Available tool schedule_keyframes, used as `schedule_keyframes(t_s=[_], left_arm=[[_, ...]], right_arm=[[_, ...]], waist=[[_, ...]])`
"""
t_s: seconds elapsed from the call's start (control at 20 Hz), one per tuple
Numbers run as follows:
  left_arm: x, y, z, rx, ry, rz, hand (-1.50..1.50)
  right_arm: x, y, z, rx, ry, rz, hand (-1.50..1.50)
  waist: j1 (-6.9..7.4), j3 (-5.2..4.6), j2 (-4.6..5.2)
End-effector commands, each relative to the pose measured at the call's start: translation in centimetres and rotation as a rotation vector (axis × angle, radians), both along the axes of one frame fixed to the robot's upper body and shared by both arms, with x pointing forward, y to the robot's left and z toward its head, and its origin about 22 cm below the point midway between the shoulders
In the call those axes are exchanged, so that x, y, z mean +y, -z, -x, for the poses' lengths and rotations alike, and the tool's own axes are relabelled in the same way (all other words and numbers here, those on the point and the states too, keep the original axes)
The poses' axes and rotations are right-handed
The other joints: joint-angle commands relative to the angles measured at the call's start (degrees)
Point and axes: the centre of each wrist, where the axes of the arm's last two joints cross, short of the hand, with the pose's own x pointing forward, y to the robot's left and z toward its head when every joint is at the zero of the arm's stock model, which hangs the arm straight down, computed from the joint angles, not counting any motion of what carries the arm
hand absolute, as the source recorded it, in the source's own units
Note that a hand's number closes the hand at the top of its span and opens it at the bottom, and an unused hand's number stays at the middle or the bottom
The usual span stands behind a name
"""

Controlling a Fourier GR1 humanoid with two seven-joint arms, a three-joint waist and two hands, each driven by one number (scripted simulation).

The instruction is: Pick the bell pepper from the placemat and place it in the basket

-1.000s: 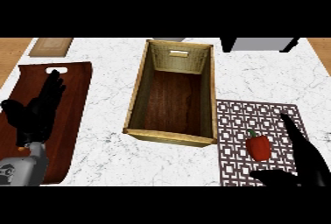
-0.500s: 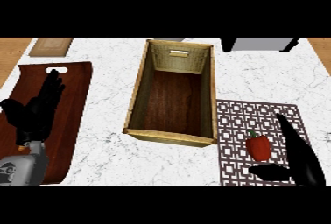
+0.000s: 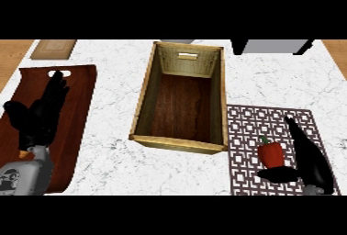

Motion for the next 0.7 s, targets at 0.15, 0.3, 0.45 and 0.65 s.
schedule_keyframes(t_s=[0.15, 0.3, 0.45, 0.65], left_arm=[[0.2, -0.6, -0.9, 0.013, -0.001, -0.009, 0.0], [1.3, -0.8, 0.0, -0.019, 0.006, 0.01, 0.0], [0.7, 0.6, 0.8, 0.004, 0.004, 0.0, 0.0], [-0.7, 1.5, -0.3, 0.019, 0.013, 0.03, 0.0]], right_arm=[[0.0, 1.2, 1.0, 0.041, 0.0, 0.001, -1.5], [0.2, 2.7, -2.1, 0.072, -0.007, 0.01, -1.5], [1.1, 1.9, -0.1, 0.111, -0.083, -0.016, 1.5], [0.7, 3.2, -1.0, 0.143, -0.17, 0.041, 1.5]], waist=[[-0.14, 0.04, 0.03], [0.24, 0.06, 0.09], [0.05, 0.04, 0.01], [0.11, 0.05, 0.16]])
